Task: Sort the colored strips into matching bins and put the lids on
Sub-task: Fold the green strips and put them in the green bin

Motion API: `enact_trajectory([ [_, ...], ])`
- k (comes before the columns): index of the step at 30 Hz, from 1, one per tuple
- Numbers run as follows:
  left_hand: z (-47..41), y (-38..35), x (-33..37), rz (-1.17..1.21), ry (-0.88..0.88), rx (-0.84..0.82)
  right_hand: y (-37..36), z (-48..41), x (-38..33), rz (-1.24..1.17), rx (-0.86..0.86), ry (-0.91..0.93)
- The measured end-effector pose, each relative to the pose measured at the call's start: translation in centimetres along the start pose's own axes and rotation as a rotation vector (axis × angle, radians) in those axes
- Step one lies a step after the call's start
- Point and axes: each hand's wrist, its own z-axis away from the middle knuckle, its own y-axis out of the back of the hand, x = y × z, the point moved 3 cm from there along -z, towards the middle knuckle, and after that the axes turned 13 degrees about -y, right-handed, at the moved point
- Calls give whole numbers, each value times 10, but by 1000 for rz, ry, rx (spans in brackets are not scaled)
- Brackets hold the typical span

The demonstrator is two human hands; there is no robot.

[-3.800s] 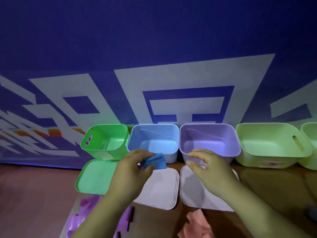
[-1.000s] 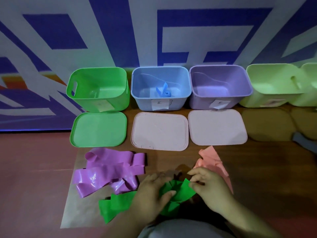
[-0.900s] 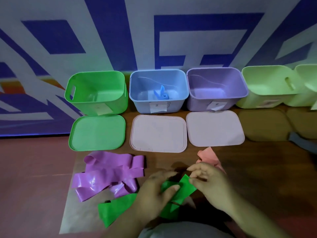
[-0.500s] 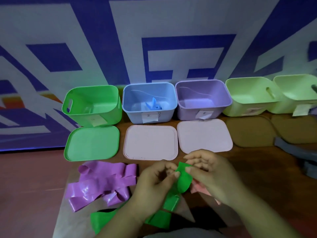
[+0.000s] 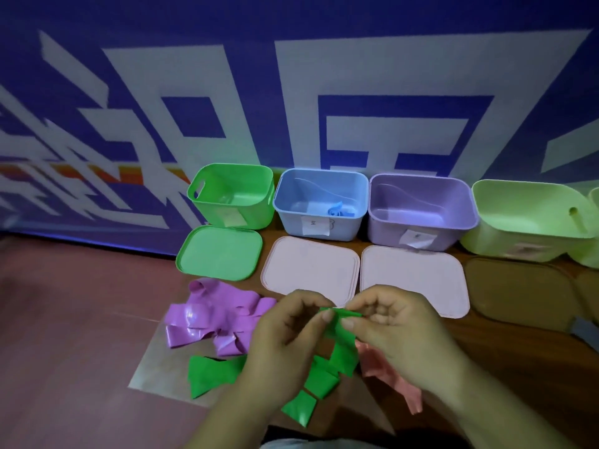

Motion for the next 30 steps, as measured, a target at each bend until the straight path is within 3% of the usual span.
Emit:
enact_trajectory([
  [4, 3, 28, -8, -25, 41, 147, -9, -5, 8, 6, 18, 0],
  [10, 6, 100, -29, -82, 145, 287, -24, -32, 57, 214, 71, -125],
  [17, 7, 173, -65, -184, 288, 199, -69, -66, 150, 498, 173, -344],
  [22, 10, 202, -89, -292, 324, 55, -76, -70, 191, 956, 394, -527],
  [30, -6, 205, -103, -218, 352, -90, -87, -59, 206, 579, 516, -644],
])
